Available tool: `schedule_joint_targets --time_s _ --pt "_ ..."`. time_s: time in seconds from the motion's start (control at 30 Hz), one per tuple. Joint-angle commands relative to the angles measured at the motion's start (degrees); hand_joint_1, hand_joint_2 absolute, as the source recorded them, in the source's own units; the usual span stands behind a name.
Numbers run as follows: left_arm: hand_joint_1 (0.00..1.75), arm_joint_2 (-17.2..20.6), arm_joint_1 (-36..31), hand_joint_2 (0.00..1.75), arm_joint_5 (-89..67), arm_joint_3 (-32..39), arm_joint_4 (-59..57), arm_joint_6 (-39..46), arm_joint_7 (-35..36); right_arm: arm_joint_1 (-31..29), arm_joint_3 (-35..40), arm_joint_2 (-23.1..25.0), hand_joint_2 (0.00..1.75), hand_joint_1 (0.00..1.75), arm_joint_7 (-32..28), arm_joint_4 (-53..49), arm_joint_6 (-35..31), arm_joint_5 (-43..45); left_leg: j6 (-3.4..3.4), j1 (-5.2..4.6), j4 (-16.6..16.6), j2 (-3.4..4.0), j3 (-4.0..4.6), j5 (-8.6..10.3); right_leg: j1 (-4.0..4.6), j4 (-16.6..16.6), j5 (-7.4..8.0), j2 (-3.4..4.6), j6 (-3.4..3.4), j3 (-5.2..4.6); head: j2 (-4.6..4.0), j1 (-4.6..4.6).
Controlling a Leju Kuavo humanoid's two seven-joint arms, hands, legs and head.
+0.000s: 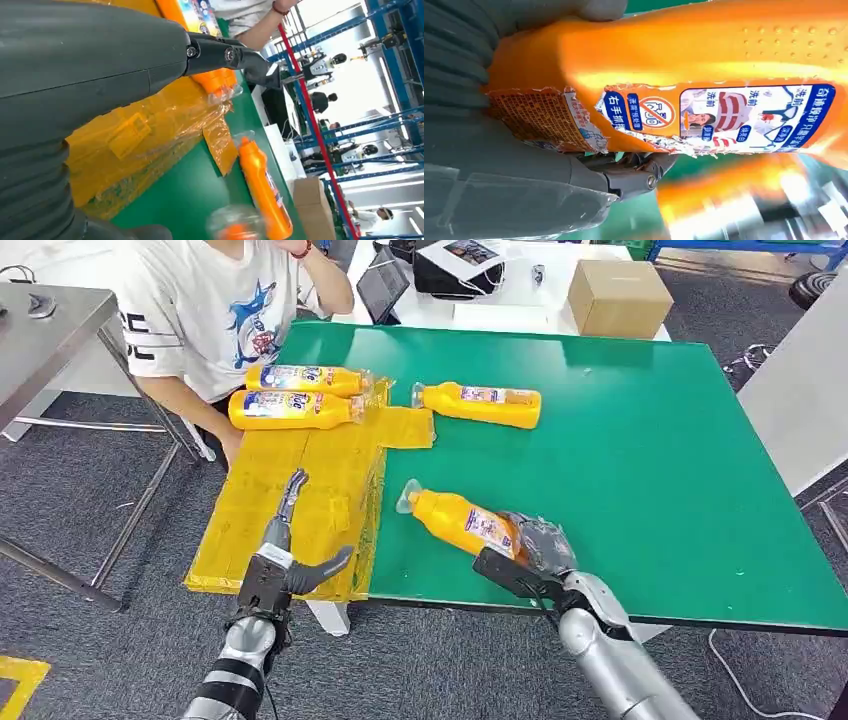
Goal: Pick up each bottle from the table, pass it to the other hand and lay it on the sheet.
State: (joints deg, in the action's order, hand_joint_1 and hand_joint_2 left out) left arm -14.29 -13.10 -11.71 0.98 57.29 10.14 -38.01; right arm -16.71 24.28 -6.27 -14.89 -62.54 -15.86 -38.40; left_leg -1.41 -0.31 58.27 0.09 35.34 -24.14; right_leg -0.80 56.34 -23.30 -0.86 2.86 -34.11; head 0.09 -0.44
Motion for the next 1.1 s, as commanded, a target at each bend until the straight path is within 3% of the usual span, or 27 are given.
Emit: schedule_joint_targets --time_s 0.03,0.27,0.5,0.57,0.77,0.9,1.1 --pt "0.00 -0.9 1.5 1.75 4.1 -3.7 6.0 -2.1 1.9 6.4 -15.2 11.9 1.75 1.75 -9.8 -22.8 -17.2 4.8 0.11 0.03 0.1 0.11 0.07 -0.12 0.02 0.1 -0.10 0.15 -0.12 -0.16 0.00 0.00" --pt "0.00 -0.4 0.7 1.75 11.0 -7.5 9.0 -6.3 4.6 9.5 -19.1 14.0 1.75 1.75 -18.6 -27.7 -24.1 8.1 0.08 0.02 0.0 -0.24 0.12 -0.07 0.01 0.0 -0.12 -0.14 -0.09 -0.08 0.00 0.04" --pt "0.00 -0.3 0.7 1.75 11.7 -7.7 9.1 -6.7 4.9 9.4 -19.7 14.5 1.75 1.75 -19.6 -27.0 -24.1 7.7 0.05 -0.04 0.0 -0.17 0.18 -0.03 -0.02 0.0 -0.05 -0.10 -0.07 -0.16 0.00 0.02" --pt "0.00 0.3 0.5 1.75 18.6 -8.9 9.3 -15.0 6.8 9.7 -17.0 13.4 1.75 1.75 -20.0 -21.8 -20.7 5.4 0.08 -0.03 0.0 -0.14 0.09 -0.08 -0.02 0.0 -0.10 -0.05 -0.10 -0.09 0.00 0.02" --pt "0.00 2.3 0.7 1.75 28.5 -12.8 9.2 -25.6 10.8 10.1 -9.9 16.4 1.75 1.75 -25.1 -5.4 -16.8 5.8 0.10 0.07 -0.1 0.03 -0.11 -0.10 0.07 -0.2 -0.05 0.10 -0.11 0.11 0.00 0.02" --pt "0.00 2.8 0.2 1.75 30.6 -13.8 7.4 -28.2 11.2 9.5 -3.9 17.7 1.75 1.75 -25.1 0.8 -16.0 7.5 0.08 0.04 -0.1 0.03 0.00 -0.07 0.04 -0.1 -0.03 0.09 -0.09 0.00 0.00 0.02" --pt "0.00 2.7 -0.4 1.75 31.4 -13.9 6.6 -28.7 11.5 9.1 -2.1 18.0 1.75 1.75 -25.1 3.0 -14.4 6.4 0.06 0.04 -0.1 -0.07 0.07 -0.05 0.03 -0.1 -0.06 -0.01 -0.08 -0.08 0.00 0.02"
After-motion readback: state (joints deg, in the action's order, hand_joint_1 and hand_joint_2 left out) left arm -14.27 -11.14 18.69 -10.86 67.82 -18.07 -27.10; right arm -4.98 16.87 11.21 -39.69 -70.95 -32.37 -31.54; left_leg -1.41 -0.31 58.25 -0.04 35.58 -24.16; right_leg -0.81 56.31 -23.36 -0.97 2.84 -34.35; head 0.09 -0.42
